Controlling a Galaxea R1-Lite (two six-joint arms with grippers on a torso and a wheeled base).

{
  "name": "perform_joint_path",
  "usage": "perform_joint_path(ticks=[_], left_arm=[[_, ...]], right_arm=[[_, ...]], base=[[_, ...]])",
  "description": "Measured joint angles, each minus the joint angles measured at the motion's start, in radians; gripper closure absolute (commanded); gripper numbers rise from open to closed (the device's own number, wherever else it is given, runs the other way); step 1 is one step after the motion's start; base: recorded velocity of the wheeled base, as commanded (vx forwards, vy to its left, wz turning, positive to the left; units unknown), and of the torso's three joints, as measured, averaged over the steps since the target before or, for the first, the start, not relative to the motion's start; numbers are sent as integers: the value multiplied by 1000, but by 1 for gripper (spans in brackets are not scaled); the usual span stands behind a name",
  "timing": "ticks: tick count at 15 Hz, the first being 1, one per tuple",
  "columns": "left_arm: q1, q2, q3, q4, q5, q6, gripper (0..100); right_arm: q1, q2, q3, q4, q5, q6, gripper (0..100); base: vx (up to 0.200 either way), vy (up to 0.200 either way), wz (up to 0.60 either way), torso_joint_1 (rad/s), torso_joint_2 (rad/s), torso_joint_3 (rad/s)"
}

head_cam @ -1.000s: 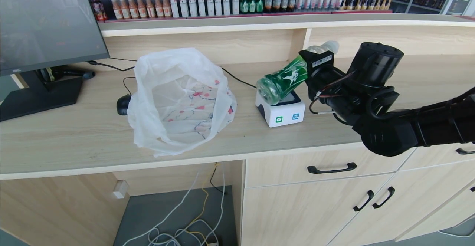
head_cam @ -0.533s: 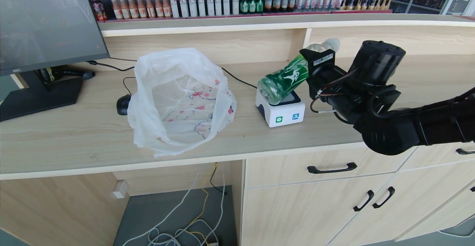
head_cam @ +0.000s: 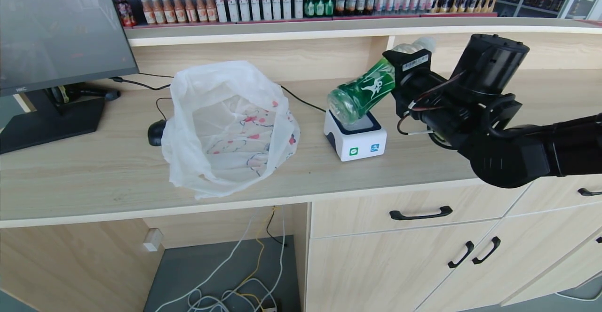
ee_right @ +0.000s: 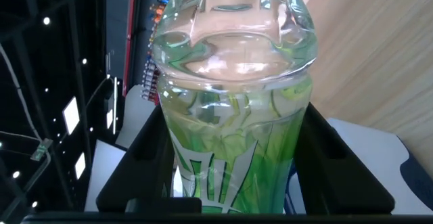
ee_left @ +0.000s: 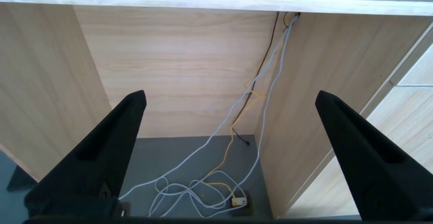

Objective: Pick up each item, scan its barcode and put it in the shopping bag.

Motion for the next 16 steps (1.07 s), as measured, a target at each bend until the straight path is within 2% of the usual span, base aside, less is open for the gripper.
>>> perform_joint_path(ticks=[5, 14, 16], left_arm=[[0, 0, 0, 0, 0, 0, 0], [0, 0, 0, 0, 0, 0, 0], [0, 0, 0, 0, 0, 0, 0]], right_arm=[[37, -50, -7, 6, -22, -76, 100], [104, -165, 14, 0, -93, -548, 100], [120, -183, 18, -2, -140, -665, 100]], base=[[0, 0, 0, 0, 0, 0], [0, 0, 0, 0, 0, 0], [0, 0, 0, 0, 0, 0]])
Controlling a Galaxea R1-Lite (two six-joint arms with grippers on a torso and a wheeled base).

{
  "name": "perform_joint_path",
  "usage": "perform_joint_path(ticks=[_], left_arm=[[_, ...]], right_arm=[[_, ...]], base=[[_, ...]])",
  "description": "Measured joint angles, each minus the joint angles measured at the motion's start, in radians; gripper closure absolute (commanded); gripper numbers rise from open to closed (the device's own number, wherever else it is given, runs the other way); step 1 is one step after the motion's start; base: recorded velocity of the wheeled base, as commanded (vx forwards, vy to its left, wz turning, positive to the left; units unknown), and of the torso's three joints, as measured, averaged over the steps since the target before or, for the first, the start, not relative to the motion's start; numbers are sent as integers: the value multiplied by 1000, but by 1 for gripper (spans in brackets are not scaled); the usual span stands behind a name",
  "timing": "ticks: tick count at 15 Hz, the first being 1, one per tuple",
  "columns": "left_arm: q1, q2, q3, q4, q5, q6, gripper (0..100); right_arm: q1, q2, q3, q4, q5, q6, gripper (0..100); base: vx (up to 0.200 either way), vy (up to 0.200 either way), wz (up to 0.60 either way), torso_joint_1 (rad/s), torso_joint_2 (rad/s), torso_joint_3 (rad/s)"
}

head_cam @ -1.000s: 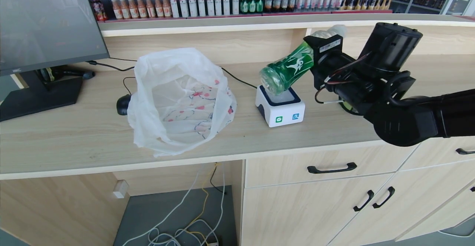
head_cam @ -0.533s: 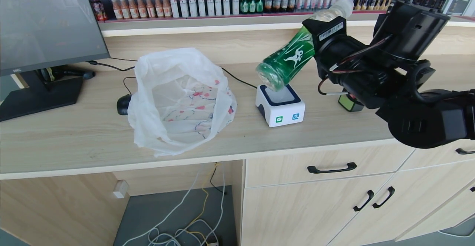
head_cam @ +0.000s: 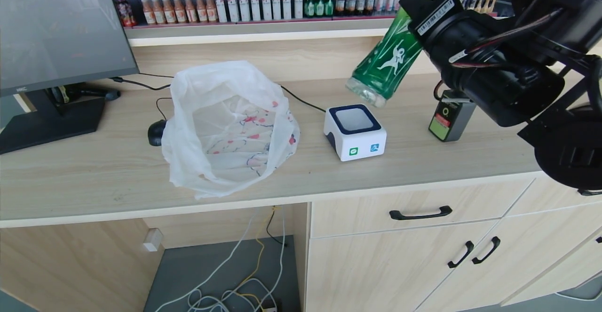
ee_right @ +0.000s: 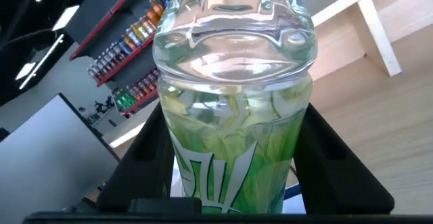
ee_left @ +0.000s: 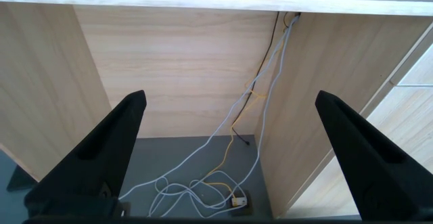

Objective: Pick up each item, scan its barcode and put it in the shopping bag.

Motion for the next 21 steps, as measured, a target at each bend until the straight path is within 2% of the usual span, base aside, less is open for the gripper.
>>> perform_joint_path(ticks=[3, 6, 8, 10, 11, 14, 16, 21], left_arm=[[0, 0, 0, 0, 0, 1, 0], [0, 0, 0, 0, 0, 0, 0], [0, 0, 0, 0, 0, 0, 0], [0, 0, 0, 0, 0, 0, 0], [0, 0, 0, 0, 0, 0, 0], [0, 0, 0, 0, 0, 1, 0], [0, 0, 0, 0, 0, -1, 0], [0, 0, 0, 0, 0, 0, 0]], right_arm=[[9, -11, 2, -54, -25, -177, 100], [37, 41, -8, -294, 3, -306, 100], [44, 75, 13, -362, 52, -360, 100], [46, 97, 34, -361, 115, -386, 100], [45, 105, 34, -369, 155, -440, 100], [14, 135, 29, -477, 361, -579, 100], [-34, 160, 42, -523, 447, -613, 100], [-56, 216, 68, -626, 465, -613, 100]], base=[[0, 0, 0, 0, 0, 0], [0, 0, 0, 0, 0, 0], [0, 0, 0, 0, 0, 0], [0, 0, 0, 0, 0, 0], [0, 0, 0, 0, 0, 0], [0, 0, 0, 0, 0, 0], [0, 0, 0, 0, 0, 0], [0, 0, 0, 0, 0, 0]])
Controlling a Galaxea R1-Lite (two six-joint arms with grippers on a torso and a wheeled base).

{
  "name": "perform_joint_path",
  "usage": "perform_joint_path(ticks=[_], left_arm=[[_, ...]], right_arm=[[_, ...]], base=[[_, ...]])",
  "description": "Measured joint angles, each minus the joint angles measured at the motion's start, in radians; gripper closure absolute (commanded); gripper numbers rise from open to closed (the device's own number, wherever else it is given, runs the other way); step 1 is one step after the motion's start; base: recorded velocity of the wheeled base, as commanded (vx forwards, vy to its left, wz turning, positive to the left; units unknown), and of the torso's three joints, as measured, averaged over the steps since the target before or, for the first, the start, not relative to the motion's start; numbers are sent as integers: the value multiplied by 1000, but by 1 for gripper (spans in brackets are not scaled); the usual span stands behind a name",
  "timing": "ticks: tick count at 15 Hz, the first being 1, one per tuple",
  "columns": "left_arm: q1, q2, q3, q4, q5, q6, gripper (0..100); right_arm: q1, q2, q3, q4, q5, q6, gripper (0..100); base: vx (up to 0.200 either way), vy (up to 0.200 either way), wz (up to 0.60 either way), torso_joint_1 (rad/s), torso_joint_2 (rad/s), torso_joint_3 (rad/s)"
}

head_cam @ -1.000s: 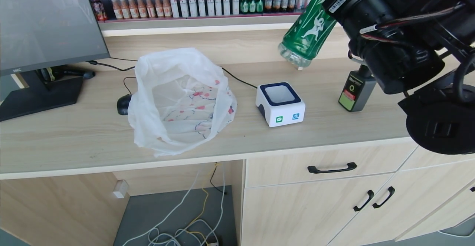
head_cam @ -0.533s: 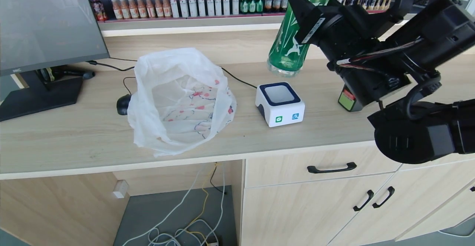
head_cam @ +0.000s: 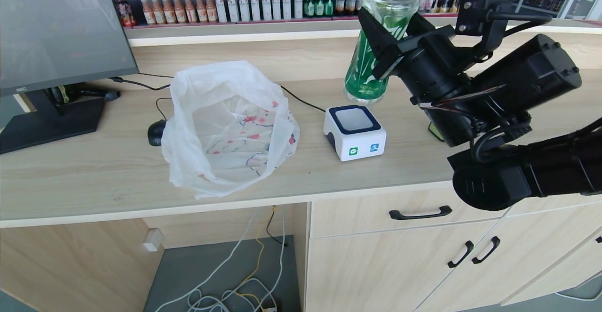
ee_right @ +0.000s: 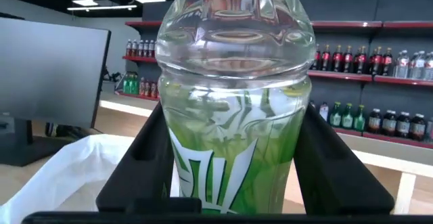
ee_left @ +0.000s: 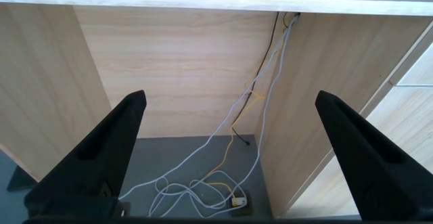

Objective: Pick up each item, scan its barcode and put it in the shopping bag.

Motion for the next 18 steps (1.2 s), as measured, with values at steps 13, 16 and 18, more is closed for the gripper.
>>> perform_joint_path(ticks=[13, 16, 18], left_arm=[[0, 0, 0, 0, 0, -3, 0], [0, 0, 0, 0, 0, -3, 0], [0, 0, 0, 0, 0, -2, 0]], right_arm=[[-11, 18, 11, -30, -25, 23, 100], [-12, 14, 13, -31, -26, 23, 100], [-12, 12, 16, -27, -26, 22, 100]], base=[[0, 169, 0, 3, 3, 1], [0, 200, 0, 2, 2, 2], [0, 200, 0, 2, 0, 5]])
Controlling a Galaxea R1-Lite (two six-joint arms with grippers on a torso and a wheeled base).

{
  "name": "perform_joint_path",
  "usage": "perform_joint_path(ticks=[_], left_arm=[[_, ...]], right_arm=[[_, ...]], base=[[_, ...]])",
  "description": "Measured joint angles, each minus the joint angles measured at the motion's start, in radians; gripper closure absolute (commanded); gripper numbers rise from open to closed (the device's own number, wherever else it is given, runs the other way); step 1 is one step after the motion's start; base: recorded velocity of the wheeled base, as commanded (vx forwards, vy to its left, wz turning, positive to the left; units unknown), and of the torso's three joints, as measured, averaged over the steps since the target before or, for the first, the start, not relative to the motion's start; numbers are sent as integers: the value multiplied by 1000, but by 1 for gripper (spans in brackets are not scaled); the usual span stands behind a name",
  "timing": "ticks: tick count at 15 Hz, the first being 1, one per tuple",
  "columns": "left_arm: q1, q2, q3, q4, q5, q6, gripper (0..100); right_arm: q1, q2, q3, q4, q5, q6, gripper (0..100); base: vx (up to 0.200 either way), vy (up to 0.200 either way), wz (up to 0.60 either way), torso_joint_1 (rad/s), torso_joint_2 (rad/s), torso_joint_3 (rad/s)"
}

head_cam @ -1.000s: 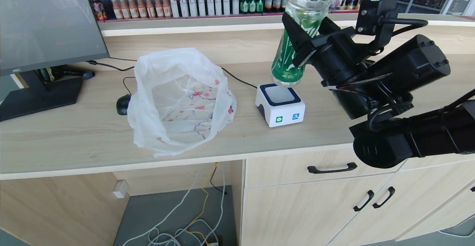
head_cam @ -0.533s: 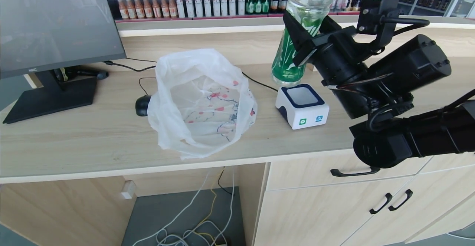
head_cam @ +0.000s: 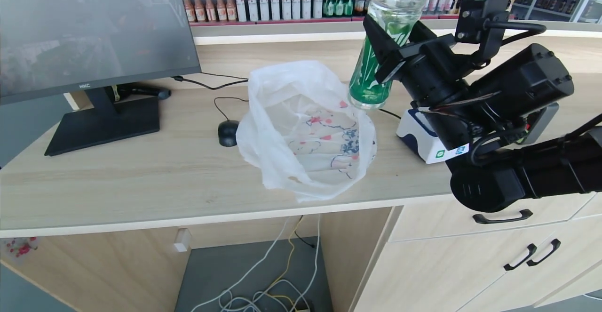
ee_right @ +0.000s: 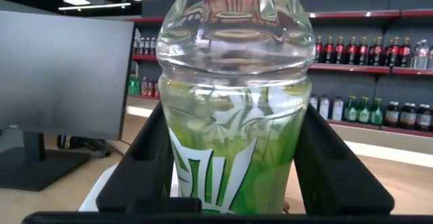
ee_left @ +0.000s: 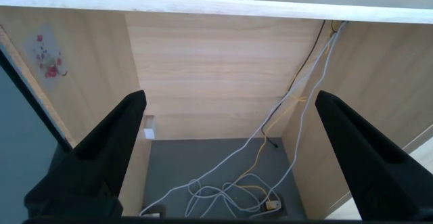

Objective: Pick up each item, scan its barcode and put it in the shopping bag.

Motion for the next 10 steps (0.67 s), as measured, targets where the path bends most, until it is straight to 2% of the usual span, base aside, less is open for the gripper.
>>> perform_joint_path(ticks=[5, 10], left_arm=[[0, 0, 0, 0, 0, 1, 0], [-1, 0, 0, 1, 0, 0, 0]], right_arm=[[5, -2, -13, 79, 0, -4, 100], [11, 15, -174, 289, -15, -12, 100]], base=[[0, 0, 0, 0, 0, 0], [0, 0, 0, 0, 0, 0]])
